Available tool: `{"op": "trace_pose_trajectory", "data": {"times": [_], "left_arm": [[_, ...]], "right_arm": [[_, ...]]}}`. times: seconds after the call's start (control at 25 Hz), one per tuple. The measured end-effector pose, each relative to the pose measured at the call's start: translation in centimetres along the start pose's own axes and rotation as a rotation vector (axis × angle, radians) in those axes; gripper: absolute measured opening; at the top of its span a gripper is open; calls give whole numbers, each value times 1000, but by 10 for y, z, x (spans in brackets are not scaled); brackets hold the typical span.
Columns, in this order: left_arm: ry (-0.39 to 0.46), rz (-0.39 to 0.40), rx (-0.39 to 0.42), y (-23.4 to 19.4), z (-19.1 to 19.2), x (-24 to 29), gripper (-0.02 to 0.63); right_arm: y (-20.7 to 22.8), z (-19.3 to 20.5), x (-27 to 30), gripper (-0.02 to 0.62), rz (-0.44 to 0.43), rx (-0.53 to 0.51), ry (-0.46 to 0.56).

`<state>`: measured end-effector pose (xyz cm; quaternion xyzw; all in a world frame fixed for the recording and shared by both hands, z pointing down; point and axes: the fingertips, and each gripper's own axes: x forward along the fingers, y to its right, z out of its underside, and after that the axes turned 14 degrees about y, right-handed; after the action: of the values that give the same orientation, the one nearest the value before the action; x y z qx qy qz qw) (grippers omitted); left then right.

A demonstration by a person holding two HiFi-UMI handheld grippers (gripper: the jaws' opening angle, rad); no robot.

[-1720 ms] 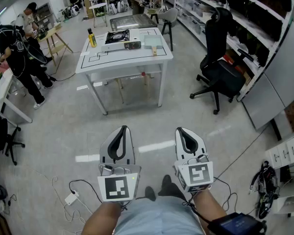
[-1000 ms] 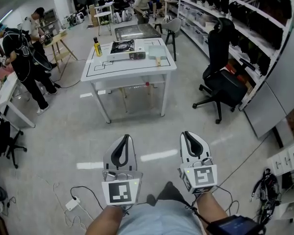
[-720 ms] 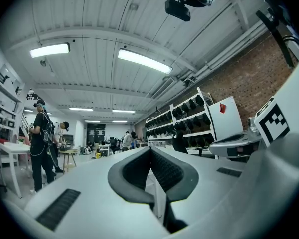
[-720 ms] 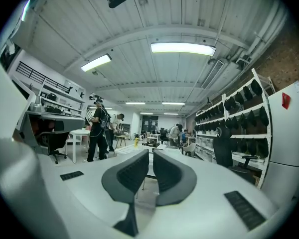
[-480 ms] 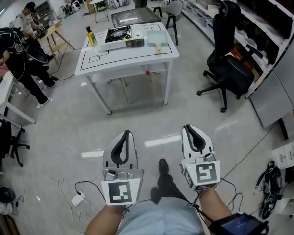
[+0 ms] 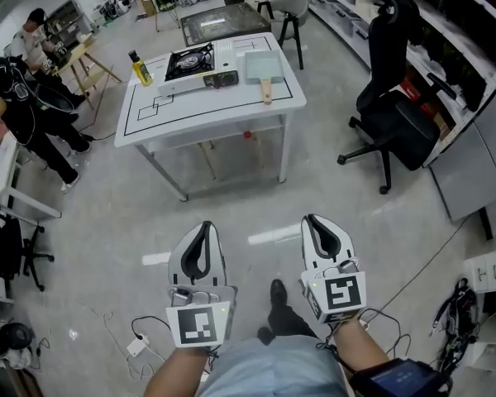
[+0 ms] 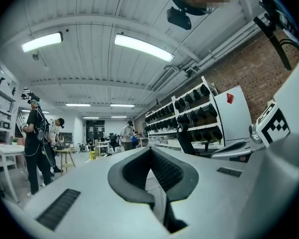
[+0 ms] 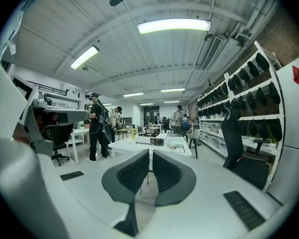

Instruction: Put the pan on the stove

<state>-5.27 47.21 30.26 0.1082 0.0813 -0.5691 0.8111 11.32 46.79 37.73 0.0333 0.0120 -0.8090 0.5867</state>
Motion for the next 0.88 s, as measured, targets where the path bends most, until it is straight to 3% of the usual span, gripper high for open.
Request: {"op": "trace_pose_trajectory", "data": {"times": [0.36,0.88], "left_arm": [[47,-14,53,-8,-9,88,17],[74,-52,73,-26,2,137,17]], "right_arm": [[43,-13,80,51,-29,3,23],[82,-17,139,51,-45,-26,55]]}}
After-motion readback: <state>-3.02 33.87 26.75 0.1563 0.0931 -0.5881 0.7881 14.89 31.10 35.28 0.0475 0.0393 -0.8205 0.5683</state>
